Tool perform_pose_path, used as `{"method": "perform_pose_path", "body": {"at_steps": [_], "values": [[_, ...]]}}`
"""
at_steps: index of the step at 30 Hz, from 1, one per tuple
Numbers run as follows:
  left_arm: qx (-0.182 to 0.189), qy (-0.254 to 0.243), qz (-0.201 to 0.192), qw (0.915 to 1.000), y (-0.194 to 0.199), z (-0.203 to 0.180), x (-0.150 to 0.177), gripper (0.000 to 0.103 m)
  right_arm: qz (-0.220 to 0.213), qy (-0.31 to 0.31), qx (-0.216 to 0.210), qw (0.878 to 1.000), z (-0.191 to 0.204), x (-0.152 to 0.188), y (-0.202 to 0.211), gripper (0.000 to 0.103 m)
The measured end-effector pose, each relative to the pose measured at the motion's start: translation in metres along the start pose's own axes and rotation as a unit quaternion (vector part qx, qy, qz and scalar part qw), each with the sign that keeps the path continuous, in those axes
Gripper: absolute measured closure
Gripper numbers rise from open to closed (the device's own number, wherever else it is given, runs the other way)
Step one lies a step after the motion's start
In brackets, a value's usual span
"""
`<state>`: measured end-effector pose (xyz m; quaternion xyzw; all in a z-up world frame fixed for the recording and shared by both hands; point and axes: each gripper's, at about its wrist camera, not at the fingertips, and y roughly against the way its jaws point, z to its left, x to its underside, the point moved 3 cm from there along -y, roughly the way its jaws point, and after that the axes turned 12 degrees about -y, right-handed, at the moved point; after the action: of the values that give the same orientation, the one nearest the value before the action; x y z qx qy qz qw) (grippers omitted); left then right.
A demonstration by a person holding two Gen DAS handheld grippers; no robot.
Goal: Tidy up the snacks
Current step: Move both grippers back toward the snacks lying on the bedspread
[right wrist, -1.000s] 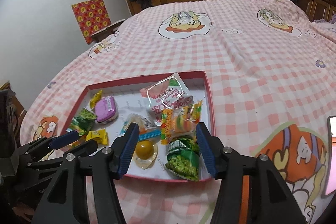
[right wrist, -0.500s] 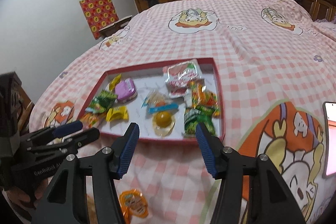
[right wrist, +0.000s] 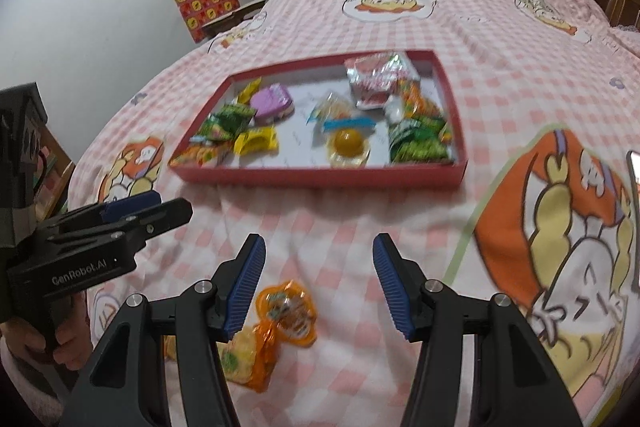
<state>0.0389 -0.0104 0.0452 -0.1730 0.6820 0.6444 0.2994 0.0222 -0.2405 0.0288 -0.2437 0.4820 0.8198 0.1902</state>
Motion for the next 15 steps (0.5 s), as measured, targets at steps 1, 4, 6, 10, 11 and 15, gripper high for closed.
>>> {"method": "perform_pose_path", "body": {"at_steps": [1, 4, 6, 10, 11, 15], "values": [[0.0, 0.002, 0.002, 1.0, 0.0, 0.001, 0.002, 0.045, 0.005, -0.003, -0.002, 1.0, 0.0, 0.003, -0.002, 0.046], [0.002, 0.007, 0.007, 0.9999, 0.0, 0.004, 0.009, 0.045, 0.018, -0.008, -0.005, 1.0, -0.001, 0.011, -0.007, 0.046], [0.002, 0.01, 0.01, 0.9999, -0.001, 0.005, 0.013, 0.045, 0.022, -0.008, -0.007, 1.0, 0.0, 0.015, -0.01, 0.046], [0.0, 0.013, 0.014, 0.9998, -0.001, 0.008, 0.02, 0.045, 0.027, -0.004, -0.009, 1.0, 0.004, 0.021, -0.013, 0.046], [-0.001, 0.014, 0.015, 0.9998, -0.001, 0.009, 0.021, 0.045, 0.028, -0.003, -0.009, 1.0, 0.005, 0.022, -0.014, 0.046], [-0.002, 0.018, 0.016, 0.9997, 0.0, 0.011, 0.024, 0.045, 0.031, -0.003, -0.009, 0.999, 0.006, 0.024, -0.016, 0.046]]}}
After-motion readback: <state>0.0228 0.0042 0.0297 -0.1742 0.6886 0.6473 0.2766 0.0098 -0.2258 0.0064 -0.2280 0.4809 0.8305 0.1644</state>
